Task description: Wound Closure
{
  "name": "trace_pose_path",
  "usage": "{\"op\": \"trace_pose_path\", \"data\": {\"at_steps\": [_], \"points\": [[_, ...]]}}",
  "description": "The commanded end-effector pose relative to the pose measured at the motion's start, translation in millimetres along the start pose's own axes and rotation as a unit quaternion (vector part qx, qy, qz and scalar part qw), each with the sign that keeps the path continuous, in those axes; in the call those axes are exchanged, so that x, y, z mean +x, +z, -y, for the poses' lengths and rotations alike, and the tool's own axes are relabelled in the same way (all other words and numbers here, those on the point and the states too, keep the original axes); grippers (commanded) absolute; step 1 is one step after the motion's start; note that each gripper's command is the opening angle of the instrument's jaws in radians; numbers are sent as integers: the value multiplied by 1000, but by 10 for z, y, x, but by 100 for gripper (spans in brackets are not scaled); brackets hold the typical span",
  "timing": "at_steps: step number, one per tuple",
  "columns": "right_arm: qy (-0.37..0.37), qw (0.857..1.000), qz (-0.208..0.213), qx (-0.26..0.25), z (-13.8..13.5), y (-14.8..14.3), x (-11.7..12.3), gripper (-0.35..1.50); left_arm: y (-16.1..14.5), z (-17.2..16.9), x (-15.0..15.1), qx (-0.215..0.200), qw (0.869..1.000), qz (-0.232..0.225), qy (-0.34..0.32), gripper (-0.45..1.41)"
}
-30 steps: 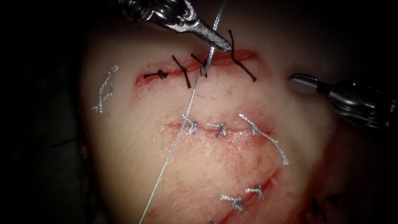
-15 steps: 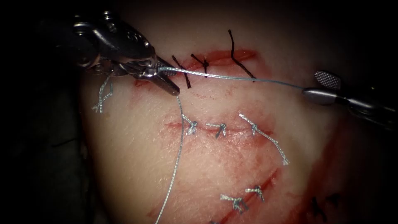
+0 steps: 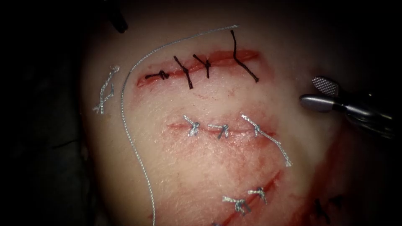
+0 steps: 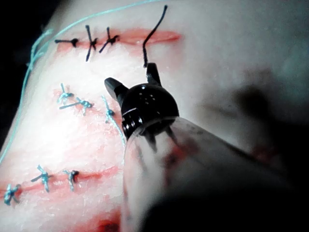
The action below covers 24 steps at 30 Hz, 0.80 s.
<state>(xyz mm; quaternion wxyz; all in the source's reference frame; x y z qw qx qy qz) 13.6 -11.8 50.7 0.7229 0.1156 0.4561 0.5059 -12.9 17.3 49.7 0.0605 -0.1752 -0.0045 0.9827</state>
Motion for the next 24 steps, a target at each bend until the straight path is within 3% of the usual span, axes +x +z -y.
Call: {"op": "trace_pose_path", "data": {"at_steps": [1,4,5,7,8,11,12,13,16,18,20,23,24], "points": [[0,1000,-1,1,5,9,-2,138,3,3,-1,0,1000,4,1,138],[0,1000,-2,0,8,10,-3,140,-3,7,-14,13,999,28,10,138],[0,1000,-2,-1,9,10,-3,140,-3,5,-19,23,998,51,17,126],[0,1000,-2,-1,11,11,-4,141,0,-5,-25,10,996,75,-51,115],[0,1000,-2,-1,11,11,-4,141,4,-13,-25,-31,990,80,-110,99],[0,1000,-2,-1,11,10,-4,141,11,-31,-14,-95,984,20,-146,69],[0,1000,-1,-1,9,8,-3,140,19,-43,10,-118,984,-41,-129,69],[0,1000,-1,-1,9,8,-3,140,19,-43,10,-118,984,-41,-129,69],[2,1000,-4,1,4,5,0,138,34,-66,53,-149,978,-86,-119,64],[2,1000,-5,2,0,1,5,138,56,-97,97,-173,974,-107,-97,44],[3,1000,-6,3,-2,-1,7,136,64,-107,108,-166,975,-114,-96,41],[3,1000,-7,7,-8,-7,13,135,93,-141,140,-146,973,-151,-96,19],[4,1000,-7,6,-10,-9,15,133,107,-155,151,-147,973,-166,-67,17]]}}
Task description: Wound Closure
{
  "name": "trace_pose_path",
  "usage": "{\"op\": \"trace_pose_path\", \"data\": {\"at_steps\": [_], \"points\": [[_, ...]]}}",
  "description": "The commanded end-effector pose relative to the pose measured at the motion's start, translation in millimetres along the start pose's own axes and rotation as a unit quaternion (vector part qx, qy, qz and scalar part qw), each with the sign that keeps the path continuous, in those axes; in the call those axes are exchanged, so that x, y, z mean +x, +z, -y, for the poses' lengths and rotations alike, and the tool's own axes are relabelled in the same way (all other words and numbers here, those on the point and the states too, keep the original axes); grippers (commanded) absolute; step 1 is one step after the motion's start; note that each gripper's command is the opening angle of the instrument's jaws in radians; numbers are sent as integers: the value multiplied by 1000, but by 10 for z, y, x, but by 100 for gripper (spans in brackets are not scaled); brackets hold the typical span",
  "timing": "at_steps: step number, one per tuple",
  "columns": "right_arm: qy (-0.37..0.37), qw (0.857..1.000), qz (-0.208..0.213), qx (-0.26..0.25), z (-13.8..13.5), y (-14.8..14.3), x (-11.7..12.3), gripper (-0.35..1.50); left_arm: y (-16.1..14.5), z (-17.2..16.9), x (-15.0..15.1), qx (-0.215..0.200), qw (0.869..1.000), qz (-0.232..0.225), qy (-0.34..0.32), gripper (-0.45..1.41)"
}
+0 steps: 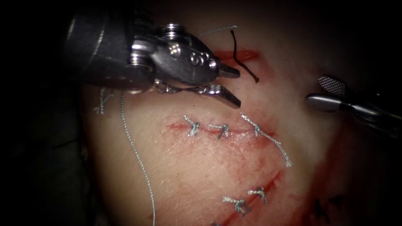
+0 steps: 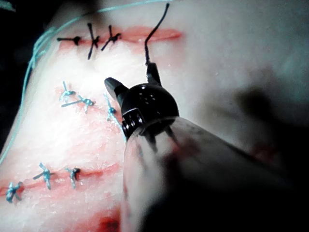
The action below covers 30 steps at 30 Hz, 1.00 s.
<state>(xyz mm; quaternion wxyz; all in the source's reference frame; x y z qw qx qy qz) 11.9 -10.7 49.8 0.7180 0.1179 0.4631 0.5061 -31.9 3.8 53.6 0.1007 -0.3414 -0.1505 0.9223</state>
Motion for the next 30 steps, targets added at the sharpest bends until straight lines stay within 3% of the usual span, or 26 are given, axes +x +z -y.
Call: {"op": "trace_pose_path", "data": {"at_steps": [1,2,3,6,10,11,19,22,24,30], "points": [[2,1000,0,-1,-4,2,6,133,34,-9,5,-14,999,-3,46,19],[3,1000,-1,-3,-8,-1,8,133,62,-18,8,-22,995,8,95,36],[4,1000,-2,-6,-10,-3,9,133,73,-20,9,-27,993,19,114,41],[10,1000,-8,-17,-12,-6,11,133,113,-22,10,-40,988,59,138,36],[13,1000,-8,-19,-11,-6,11,135,155,-11,7,-58,973,82,209,61],[13,1000,-7,-17,-11,-6,11,135,167,-5,0,-72,967,107,219,68],[13,1000,-7,-17,-9,-7,10,135,175,3,-19,-98,950,171,243,63],[13,1000,-7,-17,-8,-8,9,135,175,6,-26,-128,943,193,237,46],[13,1000,-7,-16,-8,-8,9,135,178,6,-26,-130,943,193,236,36],[12,1000,-7,-16,-8,-7,7,135,189,1,-29,-146,942,188,236,31]]}}
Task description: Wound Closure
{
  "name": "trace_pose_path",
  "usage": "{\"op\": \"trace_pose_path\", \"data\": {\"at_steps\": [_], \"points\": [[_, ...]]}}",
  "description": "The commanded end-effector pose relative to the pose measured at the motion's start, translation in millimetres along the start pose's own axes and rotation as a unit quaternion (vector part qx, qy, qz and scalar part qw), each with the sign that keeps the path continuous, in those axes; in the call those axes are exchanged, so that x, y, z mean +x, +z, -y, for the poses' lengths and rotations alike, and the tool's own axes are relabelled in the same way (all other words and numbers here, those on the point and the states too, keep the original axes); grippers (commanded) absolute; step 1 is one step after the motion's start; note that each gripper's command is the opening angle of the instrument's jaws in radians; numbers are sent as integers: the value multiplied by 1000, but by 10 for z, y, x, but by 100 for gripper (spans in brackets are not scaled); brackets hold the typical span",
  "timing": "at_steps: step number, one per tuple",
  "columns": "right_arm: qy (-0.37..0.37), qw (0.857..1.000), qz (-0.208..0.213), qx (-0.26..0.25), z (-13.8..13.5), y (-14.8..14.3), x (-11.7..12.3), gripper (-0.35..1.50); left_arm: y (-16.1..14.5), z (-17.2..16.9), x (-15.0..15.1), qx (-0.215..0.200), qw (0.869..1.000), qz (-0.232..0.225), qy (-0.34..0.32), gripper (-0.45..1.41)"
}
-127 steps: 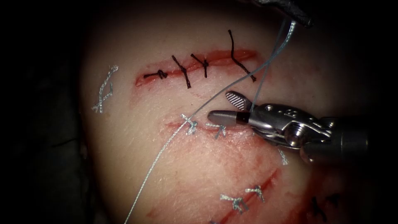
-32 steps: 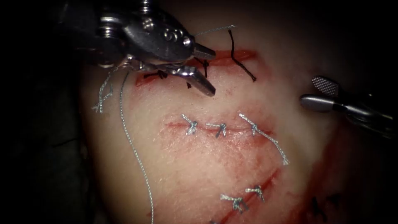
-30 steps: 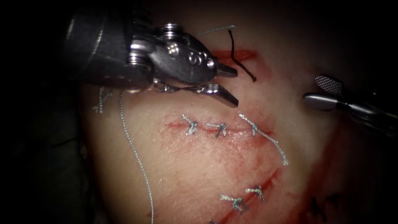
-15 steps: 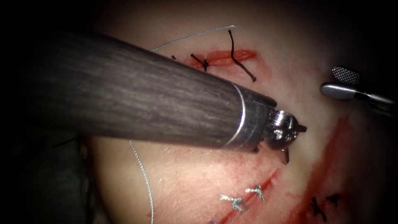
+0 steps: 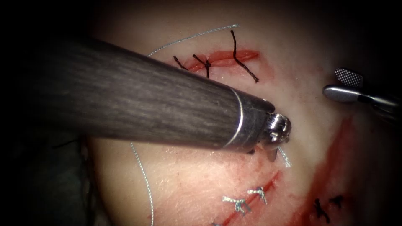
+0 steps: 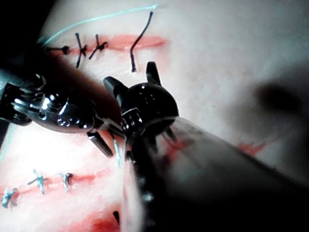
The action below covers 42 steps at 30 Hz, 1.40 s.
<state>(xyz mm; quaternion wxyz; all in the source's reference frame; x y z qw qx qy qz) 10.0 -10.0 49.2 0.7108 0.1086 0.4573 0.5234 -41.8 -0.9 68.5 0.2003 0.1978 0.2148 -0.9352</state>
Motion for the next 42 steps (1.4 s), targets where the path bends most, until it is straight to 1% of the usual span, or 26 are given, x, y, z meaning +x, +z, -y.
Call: {"op": "trace_pose_path", "data": {"at_steps": [1,3,4,6,8,9,10,11,12,13,17,22,23,24,25,26,27,28,29,30,34,35,36,37,39,42], "points": [[0,1000,-1,1,4,9,-1,135,7,5,2,-1,1000,1,1,31],[0,1000,0,2,4,8,-2,133,8,8,3,2,1000,-3,4,24],[0,1000,0,2,4,8,-2,133,7,7,3,1,1000,-5,5,10],[-1,1000,0,2,4,8,-2,133,6,7,4,3,1000,-7,6,10],[-1,1000,-1,2,4,9,-4,133,4,9,6,10,1000,-19,10,19],[-1,1000,-1,2,4,9,-4,133,4,9,7,10,1000,-23,14,10],[-2,1000,-1,2,4,9,-5,133,5,8,8,7,1000,-23,17,-6],[-2,1000,-1,2,4,9,-5,133,5,8,8,7,1000,-23,17,-6],[-2,1000,-1,2,4,9,-5,133,5,5,8,5,1000,-24,17,-30],[-2,1000,-1,2,4,9,-5,133,6,5,8,4,1000,-24,20,-45],[-3,1000,-2,2,4,9,-7,133,3,5,6,7,999,-36,3,-45],[-3,1000,-2,2,4,9,-8,133,-10,11,-11,22,994,-97,-49,-45],[-3,1000,-2,2,3,9,-8,133,-17,16,-23,27,986,-138,-85,-45],[-3,1000,-2,2,3,9,-8,133,-17,16,-23,27,986,-138,-85,-45],[-3,1000,-2,2,3,9,-8,133,-21,18,-29,28,982,-160,-98,-45],[-3,1000,-2,3,3,9,-9,133,-30,24,-43,21,963,-218,-159,-45],[-4,1000,-2,3,3,9,-9,133,-35,28,-49,21,952,-243,-187,-45],[-4,1000,-1,5,3,9,-10,133,-45,37,-62,14,922,-305,-239,-45],[-5,1000,0,8,3,9,-12,130,-49,41,-67,17,914,-328,-240,-45],[-10,1000,2,14,2,9,-15,125,-59,48,-77,22,895,-364,-258,-45],[-9,1000,5,25,1,11,-25,118,-65,51,-83,18,884,-380,-271,-45],[-9,999,7,36,1,13,-35,114,-65,50,-82,18,881,-389,-269,-45],[-9,999,13,42,2,14,-45,111,-65,49,-80,15,869,-409,-277,-45],[-9,999,13,42,2,14,-45,111,-65,49,-80,15,869,-409,-277,-45],[13,998,38,45,8,19,-62,104,-63,48,-76,13,856,-433,-282,-45],[39,997,50,53,15,26,-73,104,-61,49,-74,7,853,-439,-280,-45]]}}
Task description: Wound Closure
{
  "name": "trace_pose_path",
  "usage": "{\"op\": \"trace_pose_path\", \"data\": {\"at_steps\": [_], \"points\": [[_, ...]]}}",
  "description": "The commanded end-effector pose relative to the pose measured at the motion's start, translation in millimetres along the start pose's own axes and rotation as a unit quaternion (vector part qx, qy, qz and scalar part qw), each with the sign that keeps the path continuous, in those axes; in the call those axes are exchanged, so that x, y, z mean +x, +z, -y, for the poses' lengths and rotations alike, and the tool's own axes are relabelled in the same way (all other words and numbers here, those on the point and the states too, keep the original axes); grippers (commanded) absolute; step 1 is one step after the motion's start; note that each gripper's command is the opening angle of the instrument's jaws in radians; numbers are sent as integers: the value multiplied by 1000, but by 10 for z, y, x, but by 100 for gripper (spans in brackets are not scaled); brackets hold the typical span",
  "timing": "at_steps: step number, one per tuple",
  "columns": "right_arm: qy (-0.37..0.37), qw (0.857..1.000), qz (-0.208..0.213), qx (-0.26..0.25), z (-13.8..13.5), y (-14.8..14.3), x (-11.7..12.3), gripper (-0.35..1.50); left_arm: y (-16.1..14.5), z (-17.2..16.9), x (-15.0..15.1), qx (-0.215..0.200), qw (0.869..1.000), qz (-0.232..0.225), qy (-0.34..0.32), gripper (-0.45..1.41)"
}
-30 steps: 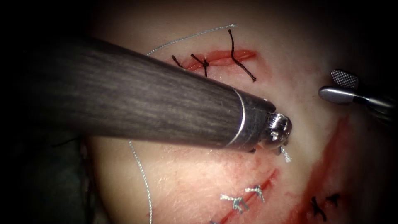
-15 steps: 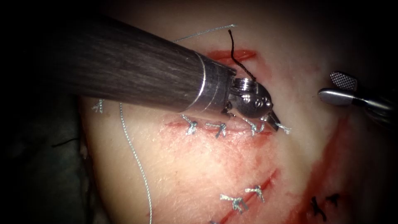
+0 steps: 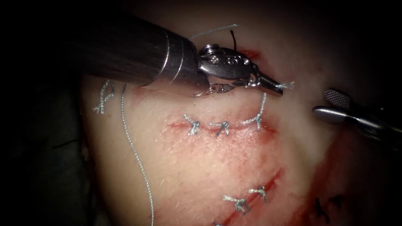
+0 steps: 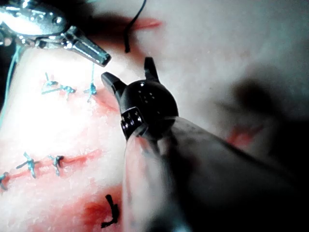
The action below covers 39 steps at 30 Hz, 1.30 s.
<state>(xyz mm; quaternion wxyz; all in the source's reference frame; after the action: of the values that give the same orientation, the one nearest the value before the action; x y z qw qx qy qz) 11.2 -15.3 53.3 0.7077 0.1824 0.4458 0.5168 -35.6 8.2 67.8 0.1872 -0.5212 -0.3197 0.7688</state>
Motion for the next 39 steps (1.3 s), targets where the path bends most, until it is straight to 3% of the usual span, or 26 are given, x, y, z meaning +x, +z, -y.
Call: {"op": "trace_pose_path", "data": {"at_steps": [1,6,13,28,39], "points": [[34,999,7,10,16,24,-15,108,8,3,-2,-4,1000,-3,-1,-45],[95,995,2,26,34,49,-31,121,13,-1,-10,-10,1000,2,-16,-45],[149,987,-26,55,49,75,-29,123,14,-3,-17,-15,1000,6,-23,-45],[149,987,-32,59,38,102,-30,131,14,-9,-19,-23,999,7,-32,-45],[142,988,-35,54,33,138,-34,138,15,-13,-16,-28,999,3,-37,-45]]}}
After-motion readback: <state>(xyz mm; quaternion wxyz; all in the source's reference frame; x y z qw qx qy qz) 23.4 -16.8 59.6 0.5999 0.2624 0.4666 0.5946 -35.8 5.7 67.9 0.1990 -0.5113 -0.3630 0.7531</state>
